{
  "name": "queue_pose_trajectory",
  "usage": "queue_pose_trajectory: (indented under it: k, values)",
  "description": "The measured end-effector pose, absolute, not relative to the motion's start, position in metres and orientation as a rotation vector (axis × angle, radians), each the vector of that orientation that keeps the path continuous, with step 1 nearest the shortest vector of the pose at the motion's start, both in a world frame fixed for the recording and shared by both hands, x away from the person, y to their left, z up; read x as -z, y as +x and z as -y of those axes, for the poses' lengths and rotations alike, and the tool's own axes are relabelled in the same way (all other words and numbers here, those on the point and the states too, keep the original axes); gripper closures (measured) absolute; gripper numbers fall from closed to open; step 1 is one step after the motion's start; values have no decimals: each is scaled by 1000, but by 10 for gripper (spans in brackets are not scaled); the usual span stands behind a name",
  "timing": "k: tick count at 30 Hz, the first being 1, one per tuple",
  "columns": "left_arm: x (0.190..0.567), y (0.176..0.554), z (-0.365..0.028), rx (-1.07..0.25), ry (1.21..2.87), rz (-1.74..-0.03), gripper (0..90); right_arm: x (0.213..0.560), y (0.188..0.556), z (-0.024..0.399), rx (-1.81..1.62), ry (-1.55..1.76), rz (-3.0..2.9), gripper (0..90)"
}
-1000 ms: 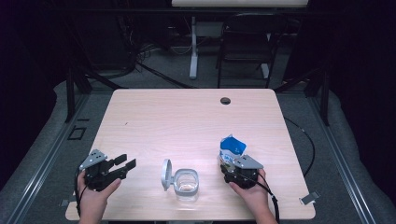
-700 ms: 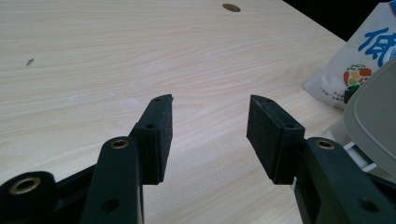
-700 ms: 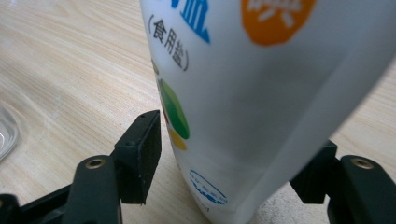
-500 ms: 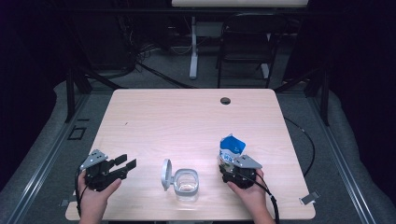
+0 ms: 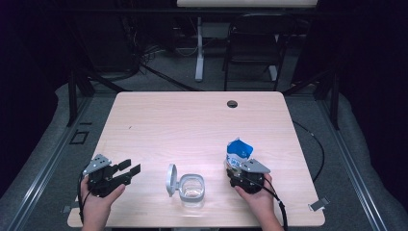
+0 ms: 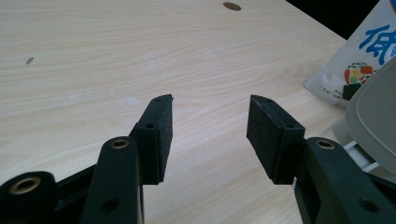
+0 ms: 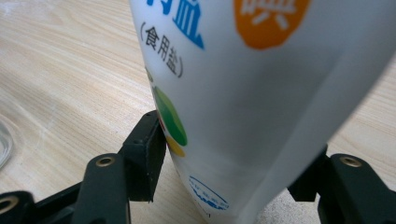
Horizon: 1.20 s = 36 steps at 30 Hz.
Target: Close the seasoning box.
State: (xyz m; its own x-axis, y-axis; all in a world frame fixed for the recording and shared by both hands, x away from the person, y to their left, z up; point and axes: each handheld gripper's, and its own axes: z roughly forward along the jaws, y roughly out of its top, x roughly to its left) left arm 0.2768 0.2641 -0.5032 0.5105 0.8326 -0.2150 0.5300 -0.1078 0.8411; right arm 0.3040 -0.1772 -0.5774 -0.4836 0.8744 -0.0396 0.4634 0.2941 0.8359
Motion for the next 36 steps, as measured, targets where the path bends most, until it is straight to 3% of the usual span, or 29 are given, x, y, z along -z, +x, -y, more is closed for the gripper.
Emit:
queue_pose_trajectory:
  k: [36]
  values:
    - [504, 277, -267, -389, 1766, -1158, 512, 578, 305, 179, -1102, 1150, -2091, 424]
